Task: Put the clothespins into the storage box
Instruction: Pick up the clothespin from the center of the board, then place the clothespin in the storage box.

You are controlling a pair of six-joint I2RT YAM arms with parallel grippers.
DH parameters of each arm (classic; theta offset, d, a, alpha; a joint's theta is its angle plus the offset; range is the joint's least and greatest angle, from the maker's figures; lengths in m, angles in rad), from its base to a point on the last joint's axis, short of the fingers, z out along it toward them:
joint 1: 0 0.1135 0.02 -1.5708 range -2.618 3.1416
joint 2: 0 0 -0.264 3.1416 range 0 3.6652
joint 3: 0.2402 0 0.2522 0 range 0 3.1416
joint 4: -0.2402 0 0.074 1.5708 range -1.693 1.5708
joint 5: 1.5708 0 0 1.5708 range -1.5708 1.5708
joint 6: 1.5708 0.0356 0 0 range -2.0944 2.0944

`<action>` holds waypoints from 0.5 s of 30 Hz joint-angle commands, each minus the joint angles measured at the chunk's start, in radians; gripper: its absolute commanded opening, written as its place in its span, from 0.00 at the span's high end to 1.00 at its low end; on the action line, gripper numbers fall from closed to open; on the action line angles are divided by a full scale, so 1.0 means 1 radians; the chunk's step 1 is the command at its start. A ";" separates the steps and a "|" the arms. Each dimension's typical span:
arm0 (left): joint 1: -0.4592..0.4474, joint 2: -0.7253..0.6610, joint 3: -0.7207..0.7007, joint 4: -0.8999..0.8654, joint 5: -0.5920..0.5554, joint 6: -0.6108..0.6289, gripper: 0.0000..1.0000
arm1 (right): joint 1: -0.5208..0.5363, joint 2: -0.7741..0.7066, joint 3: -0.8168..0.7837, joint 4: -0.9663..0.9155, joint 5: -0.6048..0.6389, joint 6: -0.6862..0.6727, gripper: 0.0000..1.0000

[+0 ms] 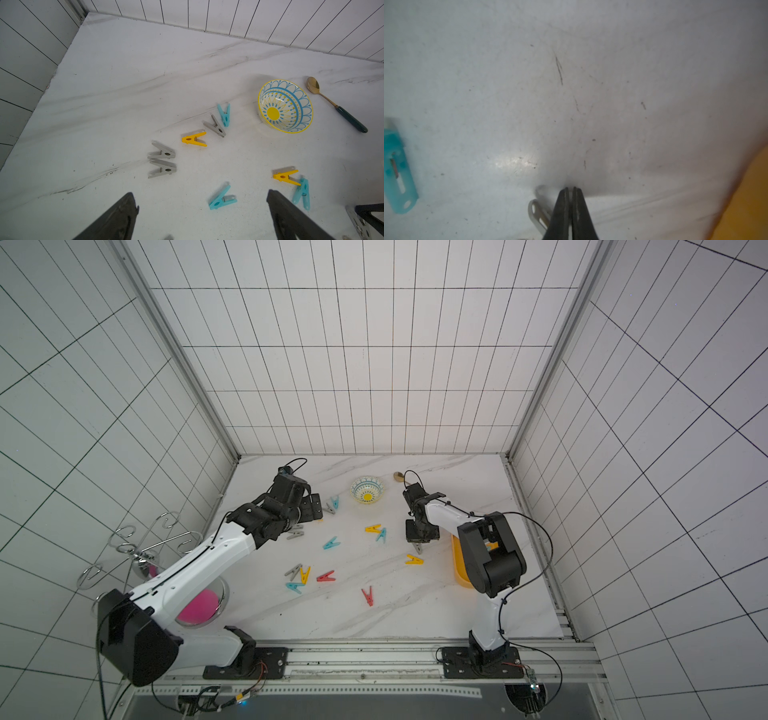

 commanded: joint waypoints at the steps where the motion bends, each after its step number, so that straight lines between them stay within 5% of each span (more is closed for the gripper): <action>1: 0.013 -0.019 0.025 -0.009 -0.012 0.014 0.01 | -0.026 -0.067 0.078 -0.087 0.047 -0.024 0.94; 6: 0.026 -0.036 0.018 -0.009 -0.004 0.011 0.01 | -0.109 -0.243 0.057 -0.154 0.010 -0.021 0.94; 15: 0.012 -0.061 0.034 0.004 0.054 -0.006 0.01 | -0.423 -0.485 -0.207 -0.172 -0.057 0.023 0.95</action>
